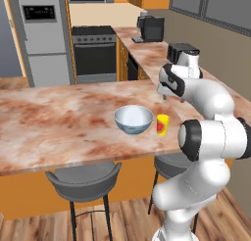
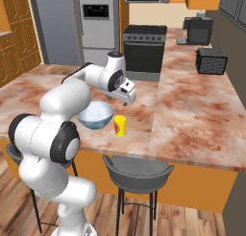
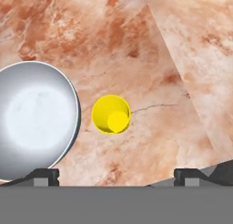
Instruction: Place the cup inside the bowl on the dining table and move the bowl to any counter.
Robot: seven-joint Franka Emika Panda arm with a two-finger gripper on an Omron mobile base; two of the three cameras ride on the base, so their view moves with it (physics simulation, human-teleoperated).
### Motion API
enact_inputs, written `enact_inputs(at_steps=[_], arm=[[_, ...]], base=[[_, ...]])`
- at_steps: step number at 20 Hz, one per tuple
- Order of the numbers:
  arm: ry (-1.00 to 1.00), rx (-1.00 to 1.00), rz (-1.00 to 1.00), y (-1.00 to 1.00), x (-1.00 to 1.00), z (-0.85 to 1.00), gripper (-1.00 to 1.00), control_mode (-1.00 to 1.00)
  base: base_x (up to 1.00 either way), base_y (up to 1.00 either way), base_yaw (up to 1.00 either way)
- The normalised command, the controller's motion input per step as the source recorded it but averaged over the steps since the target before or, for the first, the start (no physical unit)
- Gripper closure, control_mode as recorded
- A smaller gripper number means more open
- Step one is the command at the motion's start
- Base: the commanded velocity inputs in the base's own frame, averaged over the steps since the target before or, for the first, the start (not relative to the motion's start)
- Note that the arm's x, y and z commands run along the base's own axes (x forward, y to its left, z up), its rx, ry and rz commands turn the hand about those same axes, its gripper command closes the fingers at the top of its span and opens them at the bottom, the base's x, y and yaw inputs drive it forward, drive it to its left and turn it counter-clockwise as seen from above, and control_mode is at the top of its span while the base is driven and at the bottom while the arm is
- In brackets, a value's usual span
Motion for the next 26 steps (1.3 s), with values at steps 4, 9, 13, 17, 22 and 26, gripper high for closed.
enact_inputs(at_steps=[4, 9, 13, 17, 22, 26], arm=[[0.00, 0.00, 0.01, 0.00, 0.13, -0.01, -1.00, -1.00], [0.00, 0.00, 0.03, -0.04, 0.31, 0.00, -1.00, -1.00], [0.00, 0.00, 0.03, -0.06, 0.23, 0.00, -1.00, -1.00], [0.00, 0.00, 0.04, -0.08, 0.01, 0.00, -1.00, -1.00], [0.00, 0.00, 0.04, -0.11, 0.04, -0.04, -1.00, -1.00], [0.00, 0.00, 0.03, -0.07, 0.00, -0.07, -1.00, -1.00]], base=[[0.00, 0.00, 0.00], [0.00, 0.00, 0.00], [0.00, 0.00, 0.00], [0.00, 0.00, 0.00], [0.00, 0.00, 0.00], [0.00, 0.00, 0.00]])
